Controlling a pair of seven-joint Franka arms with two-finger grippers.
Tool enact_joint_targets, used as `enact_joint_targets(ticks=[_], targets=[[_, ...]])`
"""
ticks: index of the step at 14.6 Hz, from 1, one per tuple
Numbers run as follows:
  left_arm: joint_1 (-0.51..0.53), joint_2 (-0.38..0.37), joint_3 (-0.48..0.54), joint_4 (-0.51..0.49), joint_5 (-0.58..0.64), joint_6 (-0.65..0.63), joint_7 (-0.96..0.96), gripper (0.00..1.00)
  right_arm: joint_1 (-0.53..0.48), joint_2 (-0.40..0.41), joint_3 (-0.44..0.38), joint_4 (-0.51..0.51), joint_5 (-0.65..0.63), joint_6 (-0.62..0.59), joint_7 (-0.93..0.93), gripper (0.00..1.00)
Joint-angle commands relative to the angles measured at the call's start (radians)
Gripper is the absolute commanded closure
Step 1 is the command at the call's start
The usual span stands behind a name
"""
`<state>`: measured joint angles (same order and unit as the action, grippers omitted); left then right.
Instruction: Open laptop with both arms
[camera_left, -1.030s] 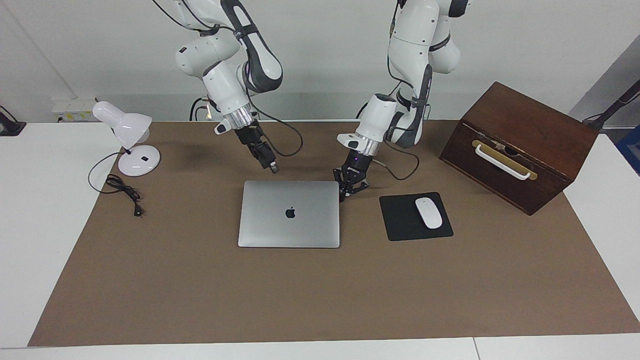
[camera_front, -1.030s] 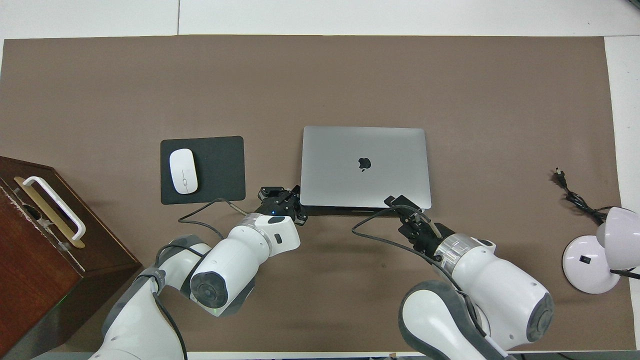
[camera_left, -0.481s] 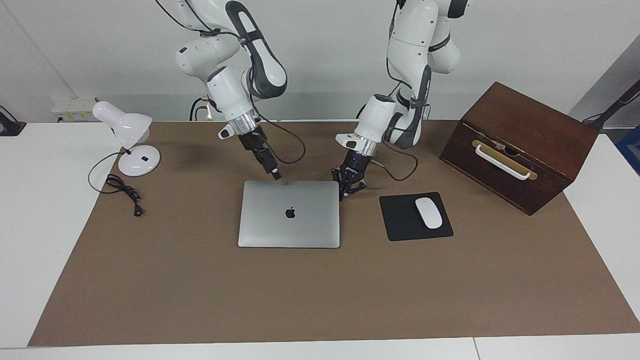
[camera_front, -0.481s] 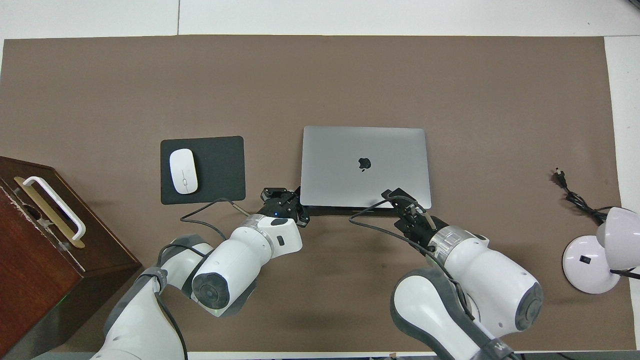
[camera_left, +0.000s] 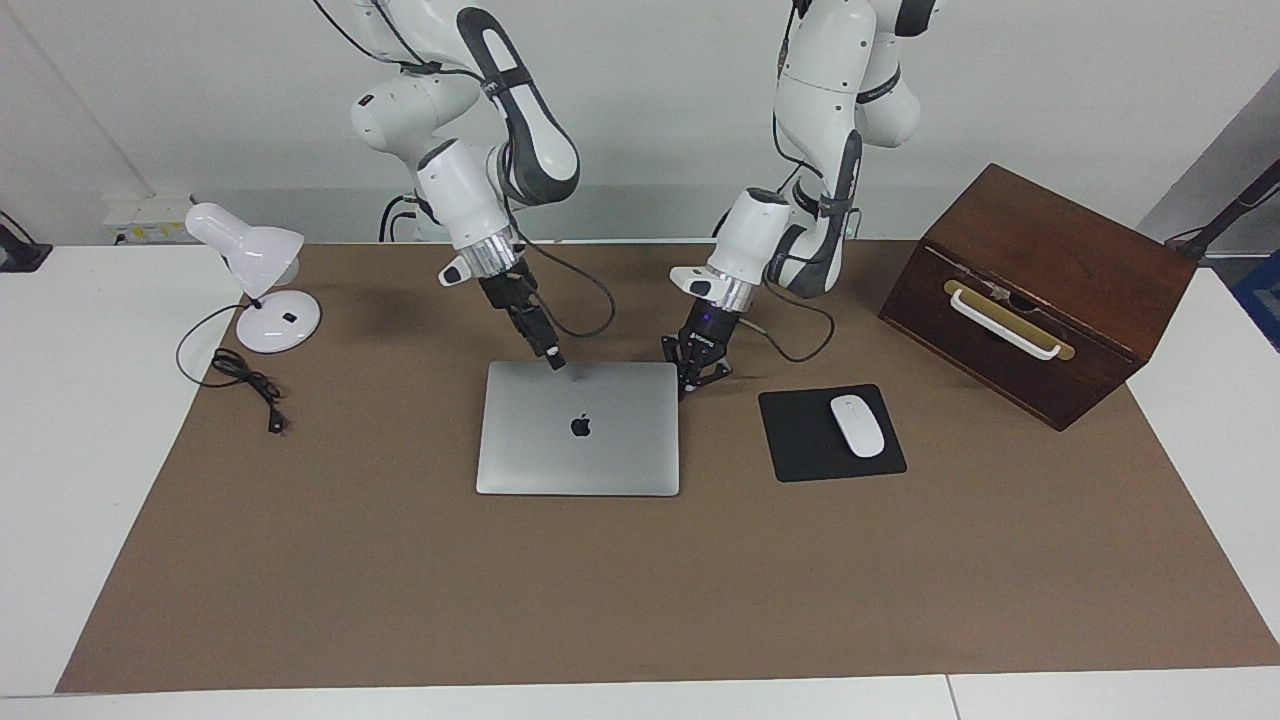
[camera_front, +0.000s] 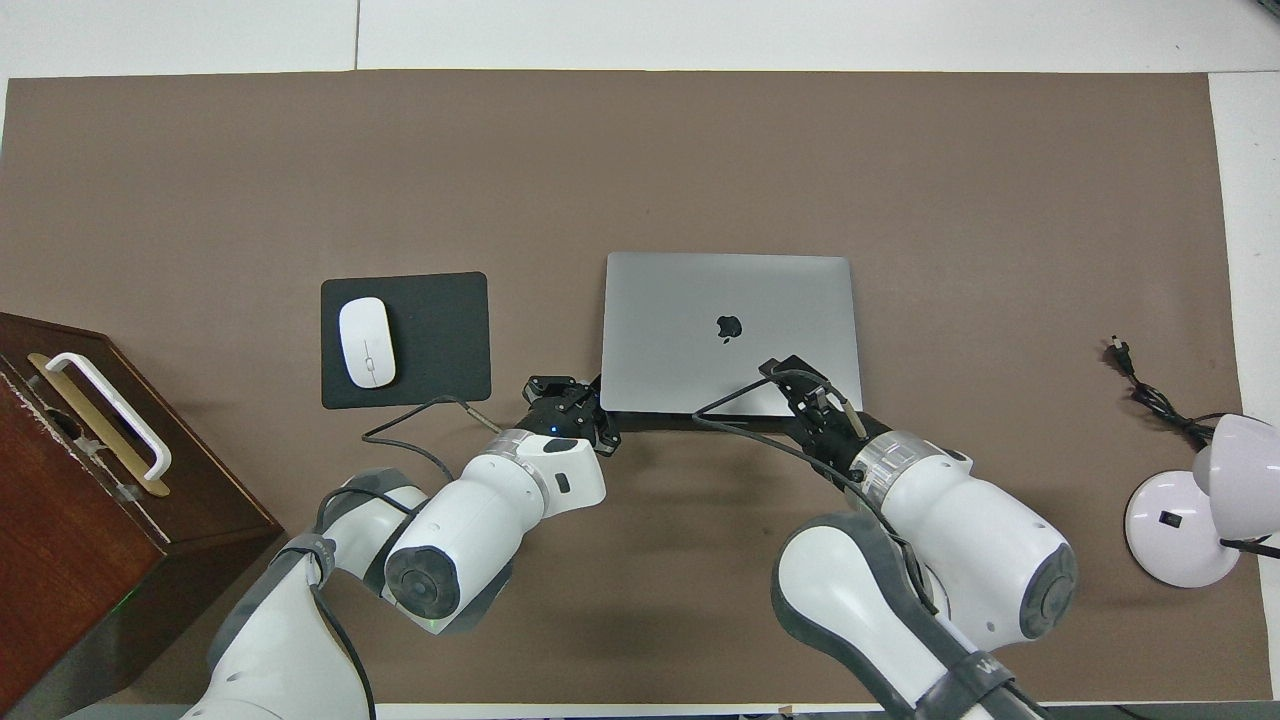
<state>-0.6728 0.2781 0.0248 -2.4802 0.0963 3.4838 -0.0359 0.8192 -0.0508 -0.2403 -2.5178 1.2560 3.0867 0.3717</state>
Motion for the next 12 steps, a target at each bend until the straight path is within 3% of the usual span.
enact_joint_targets(ticks=[1,12], targets=[[-0.004,0.023,0.003,0.012,0.019,0.023,0.007,1.00,0.009,0.029,-0.010,0.025,0.031,0.017,-0.019,0.00],[-0.011,0.023,0.003,0.004,0.019,0.023,0.010,1.00,0.014,0.043,-0.019,0.042,0.066,0.020,-0.031,0.00]])
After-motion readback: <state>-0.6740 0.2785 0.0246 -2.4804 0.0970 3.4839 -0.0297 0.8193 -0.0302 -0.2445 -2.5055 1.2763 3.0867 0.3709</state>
